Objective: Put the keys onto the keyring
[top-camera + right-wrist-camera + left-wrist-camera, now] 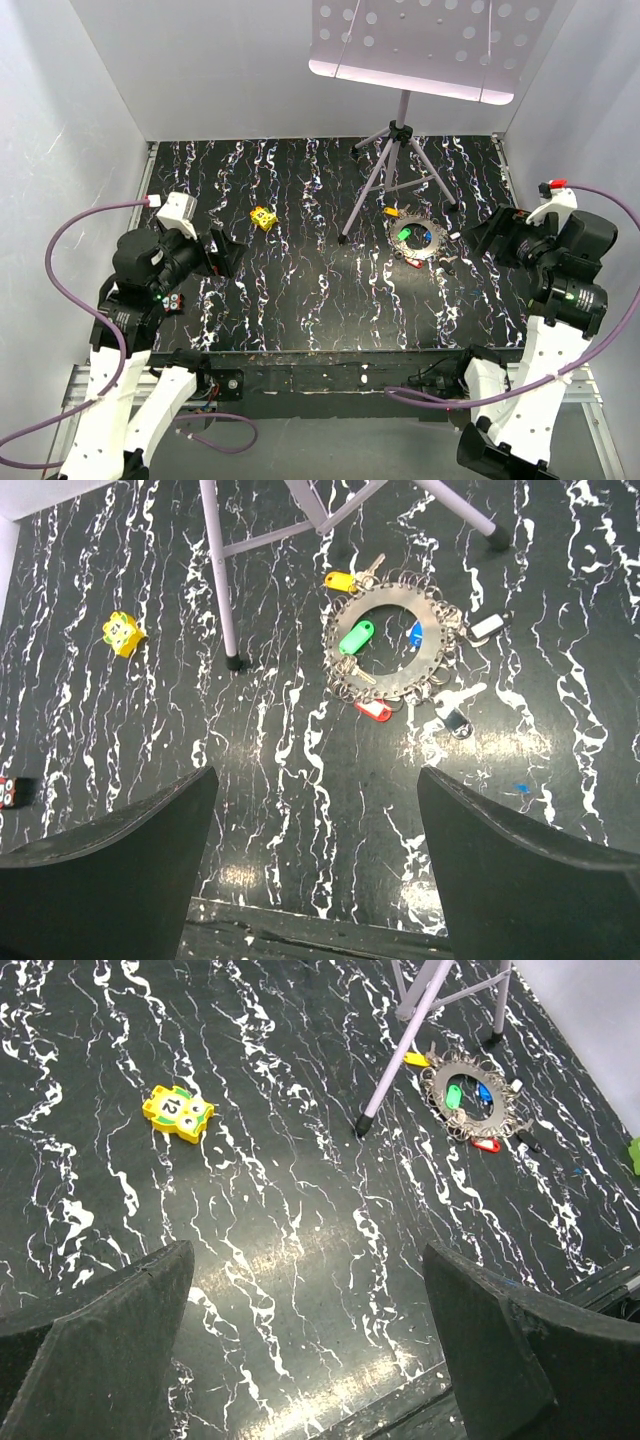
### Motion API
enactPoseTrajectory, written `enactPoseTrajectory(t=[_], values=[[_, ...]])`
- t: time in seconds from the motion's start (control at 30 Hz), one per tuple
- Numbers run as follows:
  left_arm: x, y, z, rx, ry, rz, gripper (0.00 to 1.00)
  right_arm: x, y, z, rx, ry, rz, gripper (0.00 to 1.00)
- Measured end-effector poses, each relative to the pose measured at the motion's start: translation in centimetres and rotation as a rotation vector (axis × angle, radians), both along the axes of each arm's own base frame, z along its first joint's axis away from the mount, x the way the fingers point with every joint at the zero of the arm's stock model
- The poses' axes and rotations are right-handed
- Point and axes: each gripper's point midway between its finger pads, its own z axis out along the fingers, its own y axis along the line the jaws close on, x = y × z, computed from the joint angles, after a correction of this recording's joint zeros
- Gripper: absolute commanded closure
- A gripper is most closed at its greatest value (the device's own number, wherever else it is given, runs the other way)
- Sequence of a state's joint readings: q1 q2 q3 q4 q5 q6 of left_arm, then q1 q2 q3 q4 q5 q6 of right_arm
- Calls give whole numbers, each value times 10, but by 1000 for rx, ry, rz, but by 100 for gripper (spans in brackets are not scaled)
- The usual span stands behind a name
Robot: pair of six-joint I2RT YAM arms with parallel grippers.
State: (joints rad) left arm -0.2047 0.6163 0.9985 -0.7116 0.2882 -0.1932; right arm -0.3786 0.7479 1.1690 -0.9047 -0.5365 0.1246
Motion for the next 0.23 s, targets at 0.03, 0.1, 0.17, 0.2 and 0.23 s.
enactPoseTrajectory(t=[0.03,0.1,0.17,0.2,0.23], values=[[0,0,-2,1,4,2,2,0,-1,1,-3,-5,-4,11],[1,1,-4,5,12,8,2,-1,-2,3,-11,-16,-12,12],[2,2,-4,8,11,11,2,0,-3,5,-17,-26,-17,11],[2,2,-4,9,10,13,2,1,-3,5,-18,-29,-19,11],[2,2,-4,10,9,13,2,1,-3,6,-17,-32,-19,11]])
